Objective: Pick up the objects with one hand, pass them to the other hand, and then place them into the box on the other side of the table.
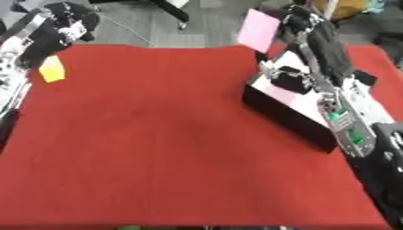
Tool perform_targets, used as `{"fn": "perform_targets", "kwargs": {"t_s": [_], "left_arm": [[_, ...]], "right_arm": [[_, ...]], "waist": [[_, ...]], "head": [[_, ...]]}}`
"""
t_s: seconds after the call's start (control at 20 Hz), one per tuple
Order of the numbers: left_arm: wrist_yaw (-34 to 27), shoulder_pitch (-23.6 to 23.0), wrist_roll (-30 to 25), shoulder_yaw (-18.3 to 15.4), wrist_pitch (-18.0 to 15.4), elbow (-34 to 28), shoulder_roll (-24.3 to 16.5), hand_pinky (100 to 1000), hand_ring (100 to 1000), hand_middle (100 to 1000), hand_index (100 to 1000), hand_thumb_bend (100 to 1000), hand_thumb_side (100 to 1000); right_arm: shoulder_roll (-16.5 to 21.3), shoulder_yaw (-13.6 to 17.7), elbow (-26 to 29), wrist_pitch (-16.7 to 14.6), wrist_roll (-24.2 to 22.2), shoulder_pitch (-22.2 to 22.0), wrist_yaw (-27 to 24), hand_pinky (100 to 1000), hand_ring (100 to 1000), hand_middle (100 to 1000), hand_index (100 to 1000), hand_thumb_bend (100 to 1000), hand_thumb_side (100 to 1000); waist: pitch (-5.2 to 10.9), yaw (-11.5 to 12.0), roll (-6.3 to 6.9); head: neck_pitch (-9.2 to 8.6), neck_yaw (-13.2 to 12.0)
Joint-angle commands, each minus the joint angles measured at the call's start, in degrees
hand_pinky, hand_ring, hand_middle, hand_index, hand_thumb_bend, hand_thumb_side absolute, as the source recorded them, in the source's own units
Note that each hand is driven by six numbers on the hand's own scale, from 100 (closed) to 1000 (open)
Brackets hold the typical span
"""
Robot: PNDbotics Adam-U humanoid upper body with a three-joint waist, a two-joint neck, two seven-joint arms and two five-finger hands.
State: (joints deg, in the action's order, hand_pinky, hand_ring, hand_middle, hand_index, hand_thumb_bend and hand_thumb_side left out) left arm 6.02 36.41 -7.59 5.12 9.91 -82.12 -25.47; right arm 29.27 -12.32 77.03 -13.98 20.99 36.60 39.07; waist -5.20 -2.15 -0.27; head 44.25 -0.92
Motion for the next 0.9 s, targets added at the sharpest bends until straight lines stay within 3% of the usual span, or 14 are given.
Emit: {"fn": "perform_targets", "kwargs": {"t_s": [0.05, 0.1, 0.15, 0.25, 0.3, 0.45, 0.5, 0.65, 0.9], "left_arm": [[3.78, -0.50, 2.09, -2.80, -0.06, 1.65, -2.20, 709, 568, 552, 751, 517, 599], [4.40, -0.88, 2.47, -3.31, -0.07, 2.22, -2.17, 709, 568, 552, 751, 517, 599], [4.93, -1.20, 2.79, -3.76, -0.07, 2.72, -2.13, 709, 568, 553, 752, 517, 599], [6.03, -1.62, 3.20, -4.45, -0.16, 3.48, -2.01, 709, 569, 553, 752, 517, 598], [6.48, -1.74, 3.32, -4.67, -0.20, 3.84, -1.99, 709, 569, 554, 752, 516, 596], [7.38, -2.09, 3.59, -5.19, -0.35, 4.66, -1.93, 709, 570, 554, 753, 515, 597], [7.59, -2.23, 3.66, -5.38, -0.36, 4.87, -1.92, 709, 570, 555, 753, 476, 601], [7.97, -2.60, 3.81, -5.94, -0.31, 5.47, -2.08, 710, 571, 556, 754, 515, 598], [8.74, -3.06, 4.60, -7.27, -0.04, 6.61, -2.33, 710, 572, 556, 754, 517, 596]], "right_arm": [[3.07, 4.27, -11.21, 2.93, -2.29, 3.31, -2.73, 762, 623, 522, 567, 100, 143], [3.17, 4.97, -14.57, 2.87, -3.78, 4.37, -2.11, 767, 633, 533, 604, 100, 154], [3.25, 5.46, -17.93, 2.71, -5.80, 5.39, -0.98, 780, 671, 568, 733, 100, 268], [3.26, 6.31, -24.28, 1.79, -11.70, 7.60, 2.77, 802, 732, 629, 831, 100, 400], [3.28, 6.63, -26.82, 1.18, -15.07, 8.51, 5.03, 820, 775, 688, 892, 165, 498], [3.48, 7.90, -31.23, -0.57, -22.72, 10.26, 11.29, 867, 864, 806, 998, 325, 612], [3.74, 8.16, -31.64, -1.02, -24.16, 10.48, 13.04, 887, 895, 846, 1000, 338, 656], [4.81, 8.71, -30.19, -2.05, -27.10, 10.60, 17.66, 926, 957, 921, 1000, 466, 710], [7.18, 9.15, -22.21, -3.49, -31.12, 10.22, 21.66, 954, 992, 967, 1000, 497, 675]], "waist": [[0.78, 0.00, 0.06], [0.78, 0.04, 0.08], [0.77, 0.16, 0.10], [0.75, 0.39, 0.15], [0.74, 0.50, 0.15], [0.82, 0.74, 0.08], [0.86, 0.79, 0.03], [0.99, 0.79, -0.12], [1.13, 0.59, -0.28]], "head": [[-0.13, 1.29], [-0.13, 1.62], [-0.13, 2.07], [-0.13, 2.88], [-0.13, 3.17], [-0.13, 3.76], [-0.13, 3.90], [-0.13, 4.19], [-0.13, 4.58]]}}
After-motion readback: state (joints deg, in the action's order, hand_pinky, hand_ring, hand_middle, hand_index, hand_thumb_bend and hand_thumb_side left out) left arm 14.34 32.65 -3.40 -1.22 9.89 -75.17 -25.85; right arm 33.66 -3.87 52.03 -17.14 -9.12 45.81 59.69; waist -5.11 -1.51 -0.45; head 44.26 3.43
